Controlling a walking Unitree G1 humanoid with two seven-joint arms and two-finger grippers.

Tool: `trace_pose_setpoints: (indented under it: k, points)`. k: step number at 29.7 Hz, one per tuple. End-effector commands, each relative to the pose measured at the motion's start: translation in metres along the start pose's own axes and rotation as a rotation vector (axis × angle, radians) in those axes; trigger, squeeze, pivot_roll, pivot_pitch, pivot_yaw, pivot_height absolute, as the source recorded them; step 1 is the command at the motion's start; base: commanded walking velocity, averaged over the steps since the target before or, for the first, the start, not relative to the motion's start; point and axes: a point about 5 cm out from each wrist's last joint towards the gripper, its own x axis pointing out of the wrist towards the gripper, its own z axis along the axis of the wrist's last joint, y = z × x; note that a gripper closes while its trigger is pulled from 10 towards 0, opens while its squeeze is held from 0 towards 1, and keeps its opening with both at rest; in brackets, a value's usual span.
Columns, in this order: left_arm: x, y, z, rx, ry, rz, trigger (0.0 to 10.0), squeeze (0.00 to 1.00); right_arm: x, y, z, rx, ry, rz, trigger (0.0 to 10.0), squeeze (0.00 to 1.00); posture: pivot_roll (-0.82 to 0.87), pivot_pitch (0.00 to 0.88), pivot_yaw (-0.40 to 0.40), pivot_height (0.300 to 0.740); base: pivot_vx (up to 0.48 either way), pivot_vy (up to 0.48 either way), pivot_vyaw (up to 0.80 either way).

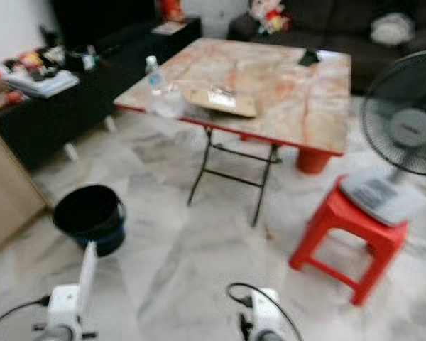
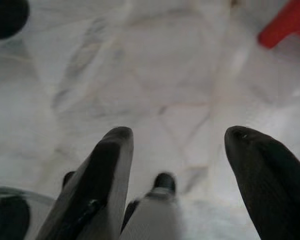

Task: Picking trash to rubbish bin

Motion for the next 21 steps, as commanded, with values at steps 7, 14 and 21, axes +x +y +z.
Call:
trace_pose_setpoints:
  k: [7, 14, 21]
  points:
    - [-0.0014, 0.0151, -0.0079, 0.016, 0.026, 0.039, 10.0, 0.00, 0.0026, 0.0217, 0.0072, -0.017, -0.023, 0.061, 10.0, 0.00, 0.05, 0.008, -0.001, 0.740, 0.253, 0.000, 0.80]
    - [-0.0012, 0.0174, -0.0060, 0.034, 0.019, 0.042, 10.0, 0.00, 0.0027, 0.0235, 0.0063, 0.003, -0.018, 0.060, 10.0, 0.00, 0.06, 0.011, 0.001, 0.740, 0.252, 0.000, 0.69]
    - [-0.0011, 0.0184, -0.0049, 0.024, 0.014, 0.051, 10.0, 0.00, 0.0027, 0.0223, 0.0065, 0.010, -0.018, 0.056, 10.0, 0.00, 0.06, 0.023, -0.006, 0.740, 0.247, 0.000, 0.00]
